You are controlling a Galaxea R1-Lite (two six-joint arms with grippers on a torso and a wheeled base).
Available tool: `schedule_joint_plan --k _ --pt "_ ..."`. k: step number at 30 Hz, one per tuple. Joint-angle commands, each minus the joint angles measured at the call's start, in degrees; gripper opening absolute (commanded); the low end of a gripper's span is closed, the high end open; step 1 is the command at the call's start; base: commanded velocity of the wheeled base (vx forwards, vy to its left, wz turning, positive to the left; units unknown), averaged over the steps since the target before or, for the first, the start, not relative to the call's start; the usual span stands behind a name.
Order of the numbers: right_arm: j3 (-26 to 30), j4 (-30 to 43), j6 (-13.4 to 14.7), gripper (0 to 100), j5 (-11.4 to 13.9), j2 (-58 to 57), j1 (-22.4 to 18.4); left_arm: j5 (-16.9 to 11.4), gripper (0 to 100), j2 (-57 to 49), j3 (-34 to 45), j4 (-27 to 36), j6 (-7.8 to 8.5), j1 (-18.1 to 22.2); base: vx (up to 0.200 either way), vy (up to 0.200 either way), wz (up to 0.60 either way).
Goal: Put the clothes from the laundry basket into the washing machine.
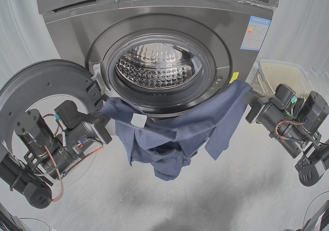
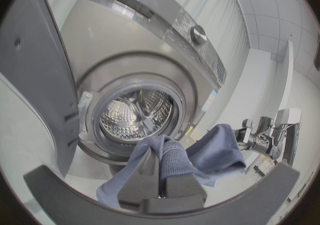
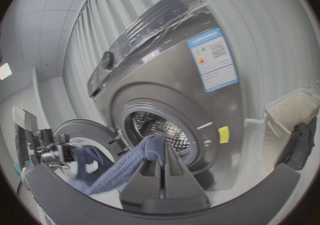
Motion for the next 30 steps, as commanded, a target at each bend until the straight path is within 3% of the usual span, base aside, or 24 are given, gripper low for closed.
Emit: schedule_joint_plan --k 1,14,25,28,30 --pt "0.0 -0.5 0.1 0 0.1 1.4 -5.8 -0.6 0 -5.0 0.1 -0.1 -0.01 2.9 0.000 0.000 0.00" --pt "0.6 -0.7 -0.1 0 0.0 1.7 -3.6 0.2 0 -5.4 -5.6 0.0 0.34 1.1 0.000 0.000 0.00" --pt "2.8 0.2 -0.8 0 -0.4 -1.9 -1.3 1.1 0 -11.1 -6.1 4.8 1.05 -2.7 0.000 0.000 0.00" --pt "2.4 0.9 -1.1 0 -0.5 -4.0 -1.5 1.0 0 -11.1 -5.6 4.9 2.98 -2.2 0.000 0.000 0.00" --pt "2.0 1.9 -1.1 0 -0.5 -4.6 -1.9 0.8 0 -11.1 -5.5 5.1 3.07 -2.0 0.000 0.000 0.00"
